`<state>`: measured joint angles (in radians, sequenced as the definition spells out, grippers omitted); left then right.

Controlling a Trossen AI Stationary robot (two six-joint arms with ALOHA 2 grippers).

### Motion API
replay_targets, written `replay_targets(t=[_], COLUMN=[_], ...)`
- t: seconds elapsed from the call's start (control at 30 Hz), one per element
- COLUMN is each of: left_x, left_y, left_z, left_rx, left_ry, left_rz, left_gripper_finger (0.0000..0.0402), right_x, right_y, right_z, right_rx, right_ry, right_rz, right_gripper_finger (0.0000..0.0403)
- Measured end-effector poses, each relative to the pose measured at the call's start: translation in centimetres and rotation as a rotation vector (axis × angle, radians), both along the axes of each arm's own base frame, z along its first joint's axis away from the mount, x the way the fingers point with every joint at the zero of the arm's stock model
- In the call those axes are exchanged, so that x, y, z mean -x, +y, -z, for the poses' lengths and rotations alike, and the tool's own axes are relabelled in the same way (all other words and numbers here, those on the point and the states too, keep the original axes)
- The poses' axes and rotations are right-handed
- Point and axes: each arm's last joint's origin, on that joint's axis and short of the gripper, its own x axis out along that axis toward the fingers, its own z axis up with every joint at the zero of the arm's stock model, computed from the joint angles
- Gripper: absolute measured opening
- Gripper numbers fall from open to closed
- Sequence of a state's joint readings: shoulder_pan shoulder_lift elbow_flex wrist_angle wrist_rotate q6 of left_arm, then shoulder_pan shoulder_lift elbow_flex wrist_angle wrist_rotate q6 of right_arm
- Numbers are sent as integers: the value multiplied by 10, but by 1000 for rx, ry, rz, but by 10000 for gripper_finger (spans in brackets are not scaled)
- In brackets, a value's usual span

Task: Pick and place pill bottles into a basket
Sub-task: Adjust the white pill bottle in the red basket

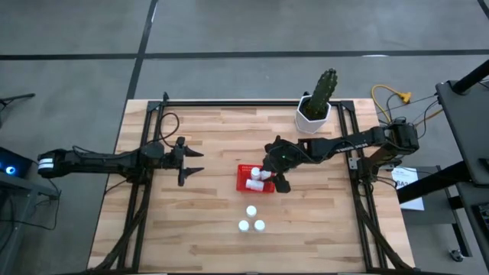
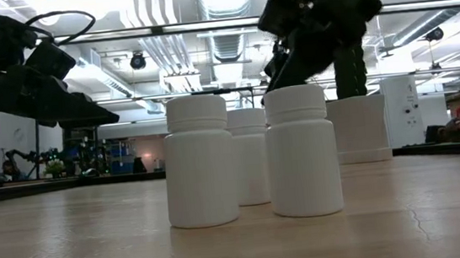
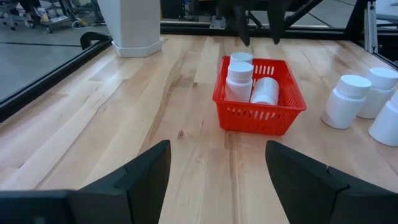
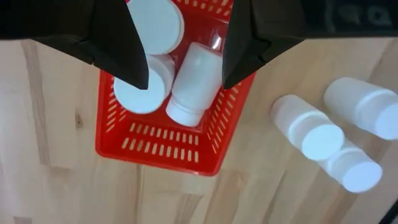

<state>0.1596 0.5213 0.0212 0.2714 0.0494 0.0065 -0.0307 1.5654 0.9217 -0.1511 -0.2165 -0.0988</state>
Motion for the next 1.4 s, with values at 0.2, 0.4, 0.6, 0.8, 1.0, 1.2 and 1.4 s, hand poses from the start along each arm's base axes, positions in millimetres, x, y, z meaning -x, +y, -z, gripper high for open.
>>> replay_targets(t=[0.2,0.4,0.6,0.8,1.0,1.2,1.4], left_x=[0,0,0,0,0,0,0], left_y=[0,0,0,0,0,0,0], left_z=[0,0,1,1,0,1,1], left_rx=[-9,-29,-30,-30,-29,-26,-25], left_ry=[1,7,9,10,7,8,11], left_rz=[2,7,7,8,7,6,6], left_gripper_finger=[244,244,244,244,244,244,244], right_x=[-8,-9,-8,-9,-19,-30,-39], right_y=[0,-1,0,0,1,4,9], right_z=[-28,-47,-49,-41,-26,-29,-34], right_rx=[-28,-50,-76,-80,-72,-58,82], right_ry=[52,112,138,182,265,278,340], right_rz=[34,68,98,105,95,71,106], right_gripper_finger=[194,194,194,194,194,194,194])
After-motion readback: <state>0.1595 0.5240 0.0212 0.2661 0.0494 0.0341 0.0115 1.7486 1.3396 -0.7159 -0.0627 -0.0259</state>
